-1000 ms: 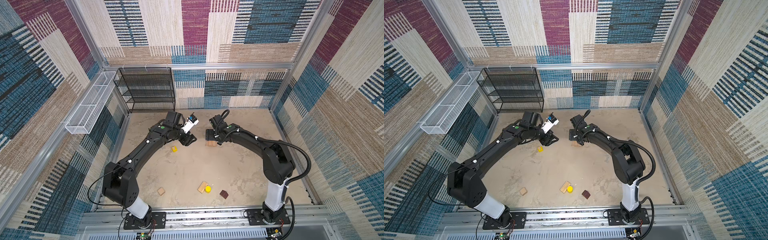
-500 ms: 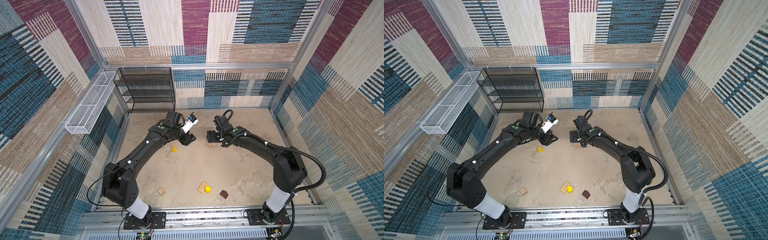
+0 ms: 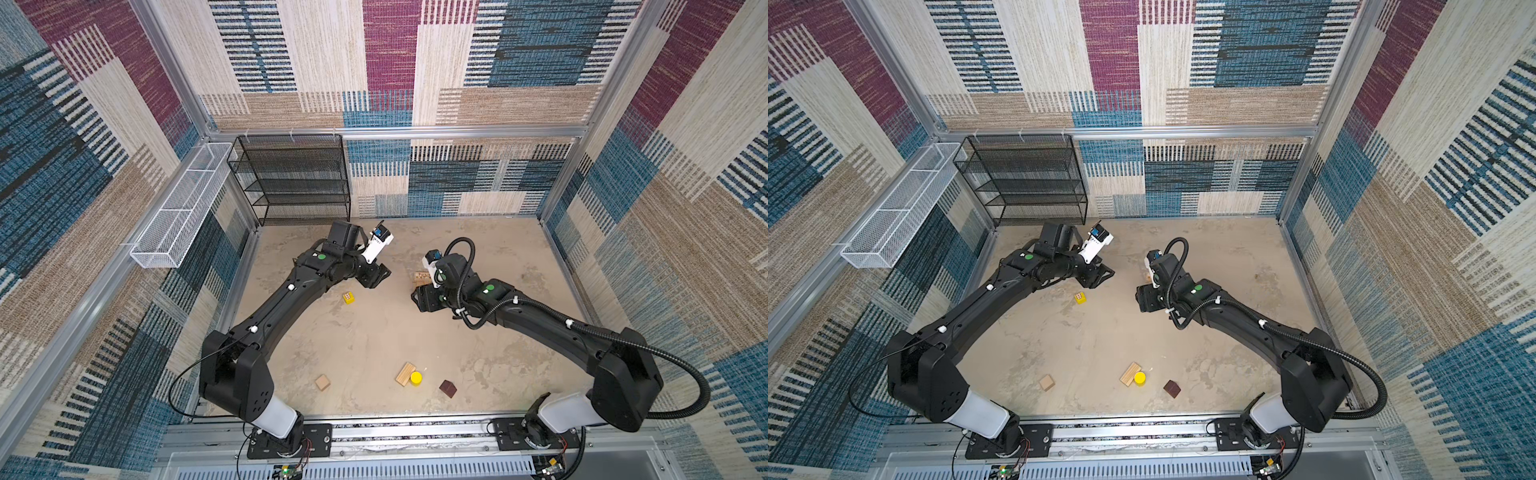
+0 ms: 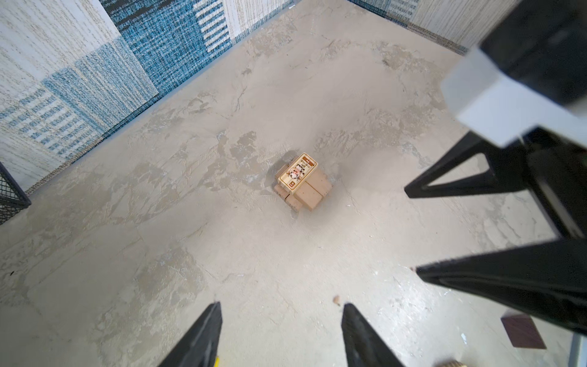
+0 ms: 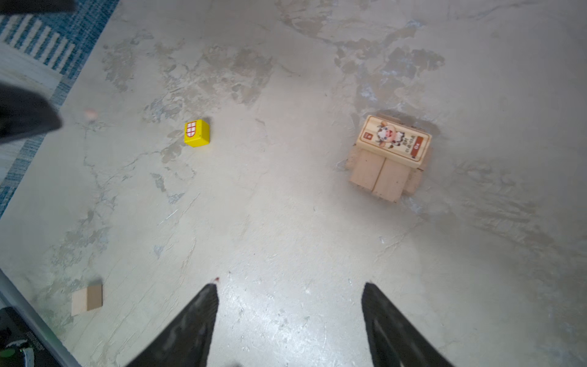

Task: Build the wood block tower
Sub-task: 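Swing the right gripper toward the loose blocks while the left gripper moves nearer, then lower the open right gripper over the long plain wooden block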

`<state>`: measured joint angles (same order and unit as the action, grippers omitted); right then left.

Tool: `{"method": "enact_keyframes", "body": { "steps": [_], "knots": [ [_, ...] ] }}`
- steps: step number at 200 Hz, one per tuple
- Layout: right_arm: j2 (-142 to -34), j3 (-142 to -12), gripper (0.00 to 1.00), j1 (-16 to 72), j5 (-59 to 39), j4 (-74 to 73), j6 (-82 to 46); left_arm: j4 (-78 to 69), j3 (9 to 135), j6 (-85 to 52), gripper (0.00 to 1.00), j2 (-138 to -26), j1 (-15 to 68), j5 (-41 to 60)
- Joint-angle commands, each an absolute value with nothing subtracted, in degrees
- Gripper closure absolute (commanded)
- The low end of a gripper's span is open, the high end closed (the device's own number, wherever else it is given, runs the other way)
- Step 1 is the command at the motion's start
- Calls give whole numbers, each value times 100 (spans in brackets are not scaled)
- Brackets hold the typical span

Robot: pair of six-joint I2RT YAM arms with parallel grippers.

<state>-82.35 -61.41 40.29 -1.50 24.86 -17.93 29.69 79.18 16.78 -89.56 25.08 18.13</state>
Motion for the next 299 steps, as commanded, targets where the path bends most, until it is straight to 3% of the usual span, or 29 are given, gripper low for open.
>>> {"method": "enact_keyframes", "body": {
  "steps": [1, 77, 117, 216, 247, 299],
  "knots": [
    [-7935, -5930, 27, 4215, -26, 2086, -1635, 2751, 7921, 1410, 35, -8879, 2503, 1714],
    [-6599, -4962, 30, 4974, -67, 2153, -1501, 2533, 7689, 809, 36, -8506, 2505, 1566],
    [-5903, -4420, 41, 5062, -647, 1903, -1544, 2764, 7177, 433, 40, -7981, 2513, 1784],
    [-6322, -4445, 47, 5741, -771, 2410, -1918, 2210, 4249, 1574, 42, -5673, 2506, 2245],
    [-6576, -4555, 48, 5915, -476, 2718, -2080, 2241, 3877, 2507, 40, -5359, 2509, 3508],
    [-6986, -4751, 41, 6223, -310, 2897, -1975, 2244, 3643, 3111, 37, -5281, 2510, 4526]
  ]
}}
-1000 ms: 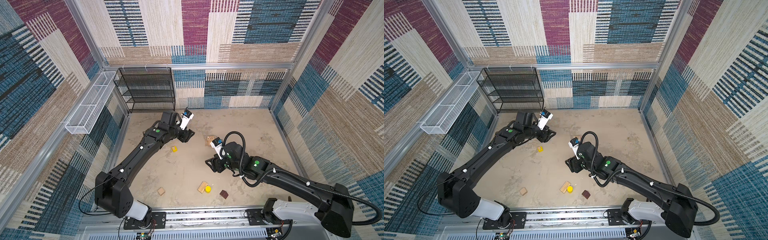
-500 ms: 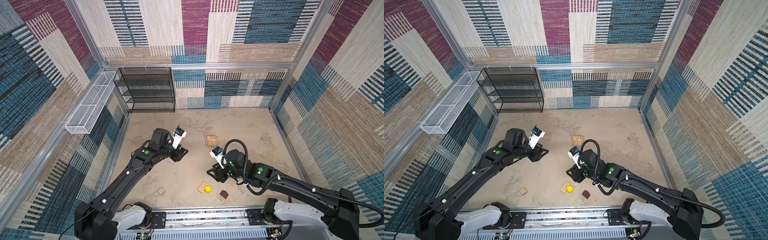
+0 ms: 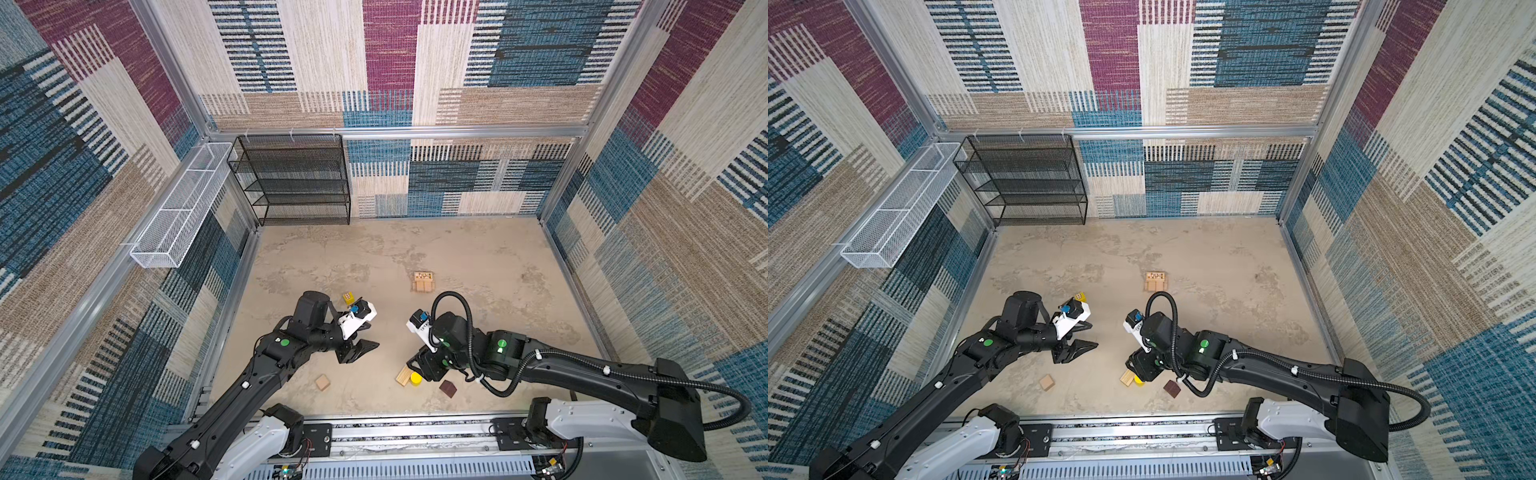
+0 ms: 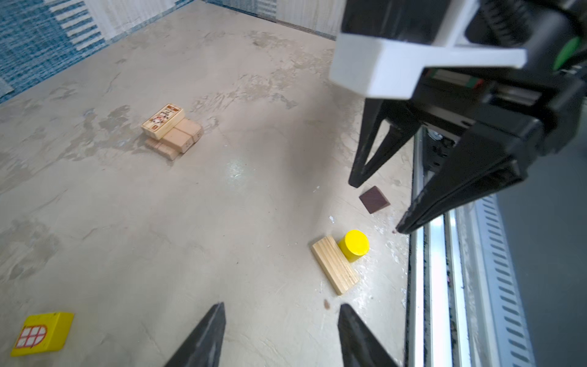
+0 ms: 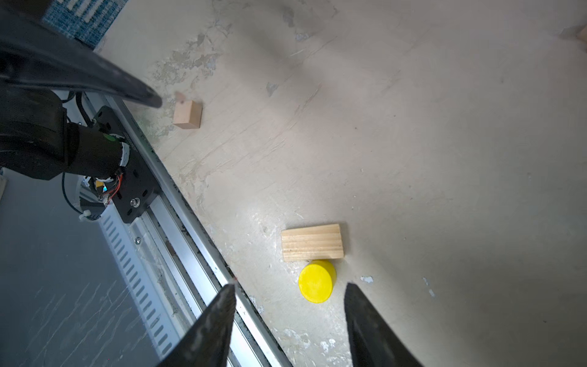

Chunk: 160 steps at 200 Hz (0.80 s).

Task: Build the wood block tower
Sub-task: 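Lower the open right gripper over the long plain wooden block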

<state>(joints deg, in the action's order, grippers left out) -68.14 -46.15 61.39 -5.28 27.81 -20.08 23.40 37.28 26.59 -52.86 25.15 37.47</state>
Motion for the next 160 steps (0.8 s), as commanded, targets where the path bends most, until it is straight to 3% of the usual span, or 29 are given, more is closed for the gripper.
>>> {"method": "enact_keyframes", "body": {
  "steps": [1, 25, 160],
  "knots": [
    [-7000, -4757, 40, 6227, -309, 2903, -1967, 2238, 3641, 3111, 36, -5282, 2512, 4553],
    [-7265, -4883, 37, 6271, -277, 2982, -1829, 2206, 3543, 3155, 28, -5364, 2522, 4971],
    [-8697, -5475, 24, 6356, -334, 3234, -1466, 2487, 3328, 3902, 19, -5506, 2575, 4185]
  ]
}}
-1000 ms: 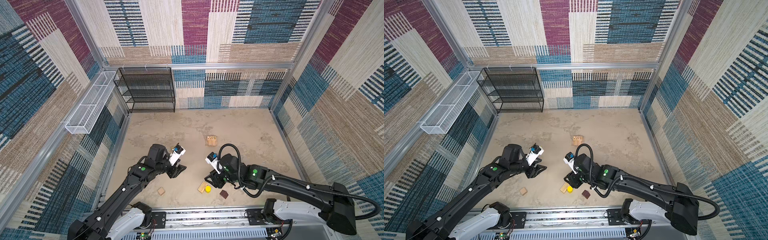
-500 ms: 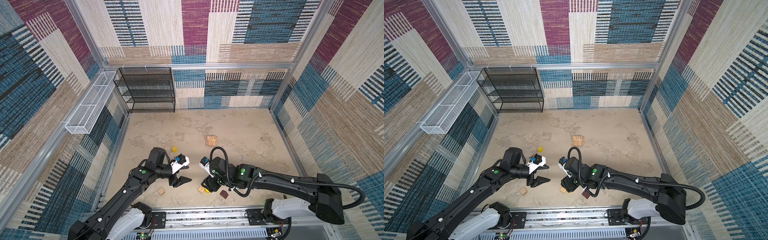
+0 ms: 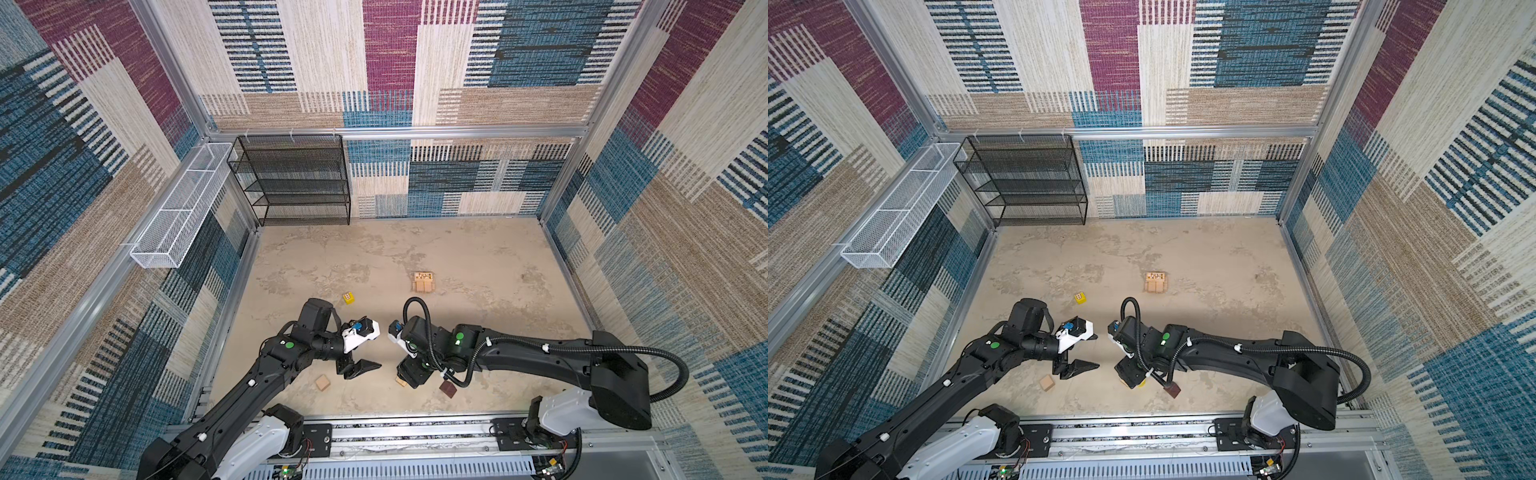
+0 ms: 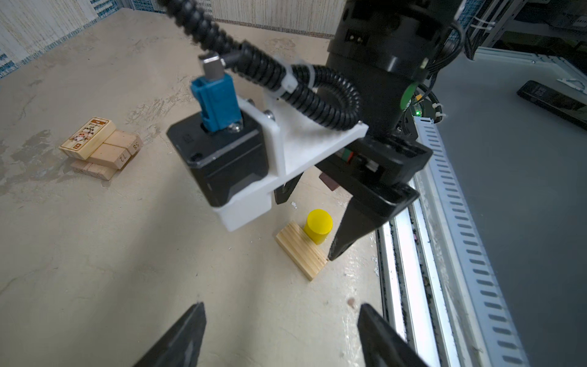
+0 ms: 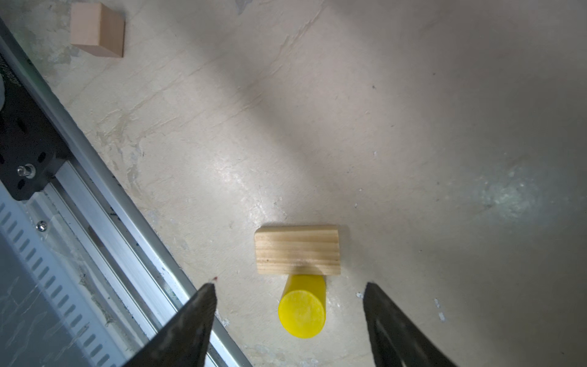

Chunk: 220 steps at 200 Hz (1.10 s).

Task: Build the wood block tower
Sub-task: 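Lower the open right gripper over the long plain wooden block, then close the right gripper on the long plain wooden block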

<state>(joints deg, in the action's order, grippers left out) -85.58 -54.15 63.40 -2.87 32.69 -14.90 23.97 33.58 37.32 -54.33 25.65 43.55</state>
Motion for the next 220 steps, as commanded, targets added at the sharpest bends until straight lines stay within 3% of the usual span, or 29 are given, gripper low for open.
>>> {"method": "enact_keyframes", "body": {
  "steps": [1, 84, 220],
  "knots": [
    [-8712, -5475, 24, 6355, -334, 3234, -1467, 2487, 3330, 3902, 19, -5513, 2575, 4171],
    [-9404, -5745, 22, 6400, -140, 3469, -1450, 2698, 3447, 3885, 16, -5949, 2663, 4062],
    [-10056, -6168, 30, 6447, -19, 3819, -1449, 2720, 3429, 3920, 15, -5889, 2764, 3988]
  ]
}}
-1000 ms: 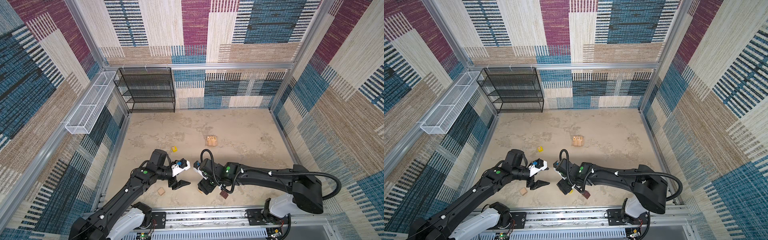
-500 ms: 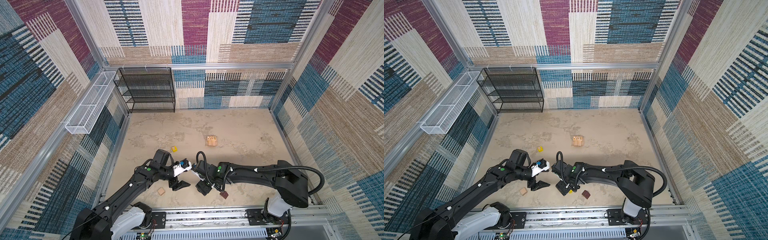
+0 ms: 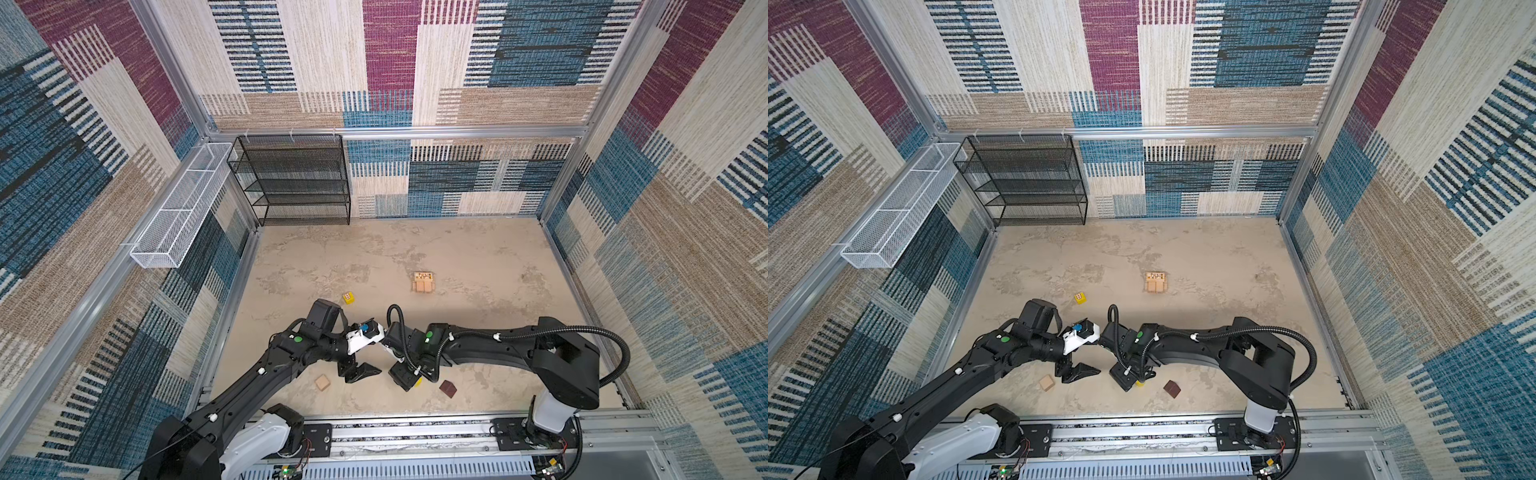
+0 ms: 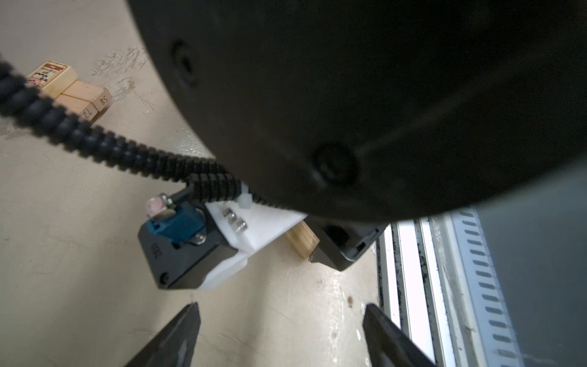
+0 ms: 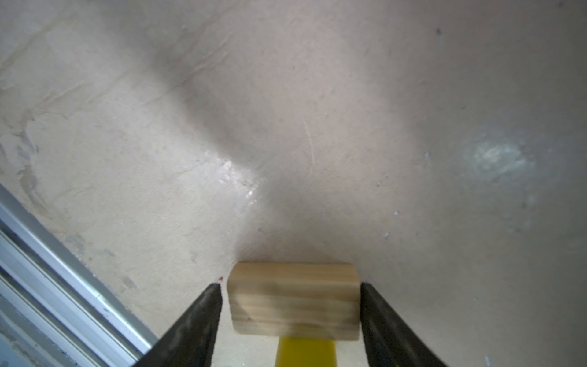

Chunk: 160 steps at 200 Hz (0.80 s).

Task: Build the wood block tower
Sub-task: 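Close the right gripper on the long plain wooden block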

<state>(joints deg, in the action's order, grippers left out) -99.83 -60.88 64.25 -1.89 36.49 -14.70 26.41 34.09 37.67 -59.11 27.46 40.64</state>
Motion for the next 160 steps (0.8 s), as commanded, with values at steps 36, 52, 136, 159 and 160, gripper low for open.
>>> {"method": "enact_keyframes", "body": {
  "steps": [36, 52, 136, 159, 160],
  "knots": [
    [-10150, -6240, 30, 6469, 46, 3913, -1450, 2715, 3431, 3933, 15, -5884, 2777, 3911],
    [-10169, -6257, 31, 6479, 84, 3948, -1450, 2716, 3428, 3937, 15, -5881, 2786, 3885],
    [-10122, -6409, 38, 6487, 330, 4039, -1650, 2715, 3437, 3959, 15, -5871, 2804, 3797],
    [-10183, -6472, 39, 6478, 561, 4035, -1805, 2720, 3444, 3956, 15, -5853, 2804, 3779],
    [-10189, -6475, 39, 6478, 571, 4030, -1816, 2718, 3445, 3960, 15, -5853, 2804, 3779]
  ]
}}
